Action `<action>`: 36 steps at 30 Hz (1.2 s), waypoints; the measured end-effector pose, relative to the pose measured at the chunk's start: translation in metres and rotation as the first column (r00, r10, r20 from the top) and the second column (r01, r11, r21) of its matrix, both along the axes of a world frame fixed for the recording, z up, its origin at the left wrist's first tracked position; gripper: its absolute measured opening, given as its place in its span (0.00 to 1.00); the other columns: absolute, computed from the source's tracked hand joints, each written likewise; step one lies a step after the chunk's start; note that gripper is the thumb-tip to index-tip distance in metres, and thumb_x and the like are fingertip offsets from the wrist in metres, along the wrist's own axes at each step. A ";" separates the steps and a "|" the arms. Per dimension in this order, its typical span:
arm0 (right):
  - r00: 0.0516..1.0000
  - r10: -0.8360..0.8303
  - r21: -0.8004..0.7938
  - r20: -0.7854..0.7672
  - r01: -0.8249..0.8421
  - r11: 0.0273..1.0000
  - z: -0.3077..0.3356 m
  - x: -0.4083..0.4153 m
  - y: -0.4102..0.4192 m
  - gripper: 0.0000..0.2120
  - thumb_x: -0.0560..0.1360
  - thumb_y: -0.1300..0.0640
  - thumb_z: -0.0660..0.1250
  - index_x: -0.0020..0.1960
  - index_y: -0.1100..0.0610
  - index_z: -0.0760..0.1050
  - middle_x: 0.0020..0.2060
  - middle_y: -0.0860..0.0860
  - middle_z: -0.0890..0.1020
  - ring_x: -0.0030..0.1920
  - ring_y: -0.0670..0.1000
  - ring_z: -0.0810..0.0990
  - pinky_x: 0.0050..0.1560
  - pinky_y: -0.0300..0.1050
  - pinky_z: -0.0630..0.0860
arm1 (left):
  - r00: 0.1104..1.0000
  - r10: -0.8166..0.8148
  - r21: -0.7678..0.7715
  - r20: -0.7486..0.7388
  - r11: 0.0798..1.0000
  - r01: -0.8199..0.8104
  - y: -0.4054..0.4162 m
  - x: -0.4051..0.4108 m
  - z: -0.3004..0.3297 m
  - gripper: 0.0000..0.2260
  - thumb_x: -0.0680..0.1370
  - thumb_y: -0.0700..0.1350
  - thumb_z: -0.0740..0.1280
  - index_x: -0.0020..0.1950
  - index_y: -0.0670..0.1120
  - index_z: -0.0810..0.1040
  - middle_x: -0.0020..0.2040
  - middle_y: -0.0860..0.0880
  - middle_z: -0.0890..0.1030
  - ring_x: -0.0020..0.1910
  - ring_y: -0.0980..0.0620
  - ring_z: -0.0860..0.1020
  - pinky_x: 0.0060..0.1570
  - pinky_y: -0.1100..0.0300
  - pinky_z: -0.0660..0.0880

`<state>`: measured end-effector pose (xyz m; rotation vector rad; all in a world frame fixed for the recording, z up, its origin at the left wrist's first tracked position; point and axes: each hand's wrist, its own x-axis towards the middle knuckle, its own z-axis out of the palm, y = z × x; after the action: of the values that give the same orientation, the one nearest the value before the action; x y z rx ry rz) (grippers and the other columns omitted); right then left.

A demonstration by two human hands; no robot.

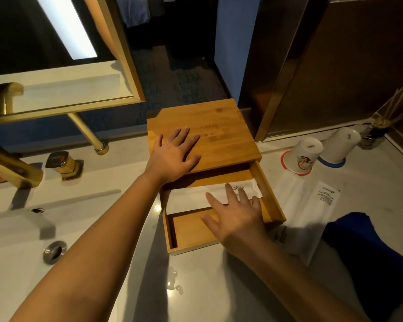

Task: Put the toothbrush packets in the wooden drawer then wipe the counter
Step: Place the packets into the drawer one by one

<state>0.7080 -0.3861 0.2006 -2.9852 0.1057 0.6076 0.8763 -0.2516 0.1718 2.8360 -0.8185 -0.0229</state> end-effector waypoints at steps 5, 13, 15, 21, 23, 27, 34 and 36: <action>0.992 -0.026 0.001 -0.127 0.026 1.000 -0.013 0.007 0.005 0.32 0.72 0.31 0.42 0.73 0.40 0.40 0.76 0.54 0.45 0.74 0.64 0.46 0.70 0.67 0.47 | 1.000 0.003 -0.006 0.008 1.000 -0.003 0.000 0.000 0.000 0.27 0.76 0.63 0.47 0.75 0.58 0.54 0.78 0.51 0.52 0.77 0.49 0.49 0.73 0.41 0.43; 0.998 -0.002 0.028 -0.061 0.004 1.000 -0.027 0.032 0.002 0.31 0.74 0.32 0.41 0.73 0.39 0.39 0.76 0.54 0.40 0.74 0.63 0.39 0.70 0.67 0.45 | 1.000 0.008 0.008 0.007 1.000 -0.008 -0.001 -0.001 0.000 0.28 0.76 0.64 0.46 0.75 0.58 0.54 0.78 0.51 0.53 0.77 0.49 0.49 0.73 0.41 0.44; 1.000 -0.015 0.011 -0.022 0.015 1.000 -0.028 0.032 0.004 0.30 0.74 0.32 0.42 0.73 0.39 0.40 0.76 0.55 0.39 0.74 0.63 0.39 0.70 0.67 0.45 | 1.000 0.005 0.007 0.006 1.000 -0.005 -0.001 -0.001 0.000 0.28 0.75 0.64 0.46 0.75 0.58 0.54 0.78 0.51 0.53 0.77 0.49 0.49 0.73 0.41 0.44; 0.999 -0.039 -0.025 -0.028 0.038 0.999 -0.032 0.035 0.006 0.30 0.74 0.32 0.41 0.73 0.38 0.39 0.75 0.59 0.42 0.74 0.65 0.40 0.70 0.67 0.45 | 1.000 -0.002 0.001 0.007 1.000 0.002 -0.001 0.000 -0.001 0.28 0.76 0.64 0.47 0.75 0.58 0.54 0.78 0.51 0.53 0.77 0.49 0.49 0.73 0.41 0.44; 0.999 -0.044 -0.028 -0.011 0.044 0.999 -0.034 0.042 0.008 0.30 0.74 0.33 0.41 0.73 0.39 0.40 0.75 0.60 0.44 0.74 0.66 0.41 0.70 0.67 0.46 | 1.000 -0.004 -0.004 0.006 1.000 0.004 -0.001 -0.001 0.000 0.28 0.75 0.64 0.47 0.75 0.58 0.54 0.78 0.50 0.53 0.77 0.49 0.50 0.73 0.41 0.45; 0.998 -0.066 -0.066 0.019 0.067 0.996 -0.035 0.054 0.014 0.29 0.75 0.33 0.42 0.73 0.41 0.45 0.75 0.62 0.50 0.74 0.67 0.45 0.69 0.67 0.49 | 1.000 -0.004 -0.009 0.017 1.000 0.005 0.000 -0.001 -0.001 0.28 0.75 0.64 0.47 0.75 0.58 0.55 0.78 0.50 0.54 0.77 0.49 0.50 0.72 0.41 0.45; 0.996 -0.086 -0.086 0.008 0.087 0.993 -0.037 0.060 0.018 0.29 0.75 0.33 0.43 0.73 0.42 0.48 0.75 0.62 0.52 0.73 0.67 0.47 0.69 0.67 0.50 | 1.000 -0.007 -0.012 0.018 1.000 0.007 0.001 -0.001 -0.001 0.29 0.75 0.64 0.46 0.75 0.58 0.55 0.78 0.50 0.54 0.77 0.50 0.50 0.72 0.41 0.46; 0.997 -0.072 -0.043 0.009 0.072 0.996 -0.034 0.056 0.015 0.29 0.75 0.34 0.42 0.73 0.41 0.48 0.75 0.61 0.51 0.74 0.66 0.46 0.69 0.68 0.47 | 1.000 -0.004 -0.012 0.013 1.000 0.004 0.000 -0.001 -0.001 0.28 0.75 0.63 0.48 0.75 0.58 0.55 0.78 0.50 0.54 0.77 0.49 0.50 0.72 0.41 0.45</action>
<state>0.7640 -0.3714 0.1661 -3.0101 0.2275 0.5936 0.8752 -0.2516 0.1708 2.8262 -0.8248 0.0004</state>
